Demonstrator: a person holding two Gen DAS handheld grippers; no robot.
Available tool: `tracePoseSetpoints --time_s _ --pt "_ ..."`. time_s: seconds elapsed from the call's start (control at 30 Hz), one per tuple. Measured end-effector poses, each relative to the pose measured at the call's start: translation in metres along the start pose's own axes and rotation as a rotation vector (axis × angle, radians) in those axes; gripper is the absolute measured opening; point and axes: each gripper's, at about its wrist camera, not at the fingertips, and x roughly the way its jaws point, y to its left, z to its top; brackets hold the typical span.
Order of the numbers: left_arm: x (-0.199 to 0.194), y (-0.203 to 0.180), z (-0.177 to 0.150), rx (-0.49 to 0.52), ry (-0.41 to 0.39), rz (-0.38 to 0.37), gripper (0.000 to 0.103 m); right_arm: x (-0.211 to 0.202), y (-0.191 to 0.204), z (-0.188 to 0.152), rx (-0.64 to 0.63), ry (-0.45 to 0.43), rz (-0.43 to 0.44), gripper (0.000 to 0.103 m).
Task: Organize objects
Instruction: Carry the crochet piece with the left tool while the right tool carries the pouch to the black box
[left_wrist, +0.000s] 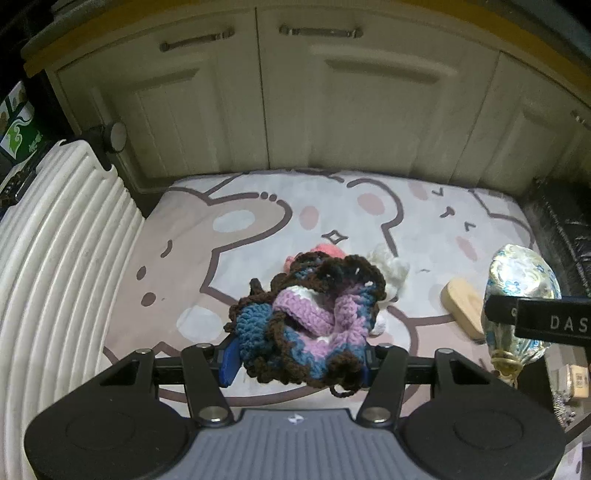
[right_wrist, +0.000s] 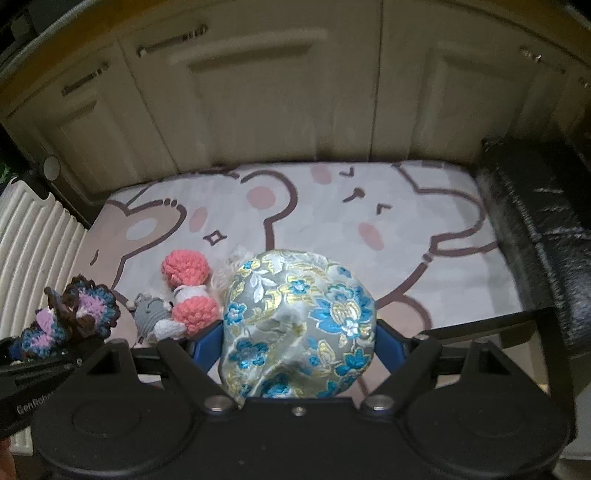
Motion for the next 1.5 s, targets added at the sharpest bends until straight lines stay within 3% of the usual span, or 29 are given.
tracePoseSetpoints --time_s 0.6,1.17,1.5 --pt "-0.02 -0.054 0.004 0.027 -0.055 -0.036 0.058 -0.04 -0.053 -0.001 -0.064 -0.106 -0.047 0.084" --pt "-0.028 -0.139 0.009 0.099 -0.084 -0.172 0.058 -0.057 -0.138 -0.007 -0.031 -0.159 -0.133 0.084" --pt "-0.011 -0.177 0.006 0.114 -0.042 -0.287 0.058 -0.032 -0.18 -0.007 -0.023 -0.144 -0.163 0.084"
